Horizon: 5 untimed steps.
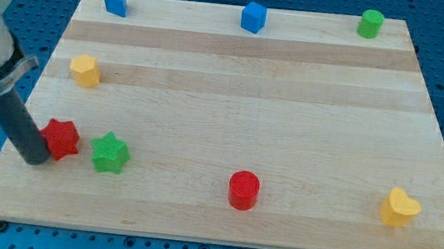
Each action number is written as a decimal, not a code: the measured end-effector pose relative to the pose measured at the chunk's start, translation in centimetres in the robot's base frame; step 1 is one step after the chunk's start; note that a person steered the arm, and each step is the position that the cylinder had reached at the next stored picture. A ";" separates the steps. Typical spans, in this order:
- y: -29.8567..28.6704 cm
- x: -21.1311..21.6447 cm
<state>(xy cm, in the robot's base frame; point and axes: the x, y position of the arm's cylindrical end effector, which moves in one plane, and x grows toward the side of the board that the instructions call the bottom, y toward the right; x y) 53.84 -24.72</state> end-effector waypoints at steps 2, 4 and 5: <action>4.0 -0.7; 5.9 -5.4; 7.0 -9.1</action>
<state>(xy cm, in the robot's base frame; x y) 44.73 -17.69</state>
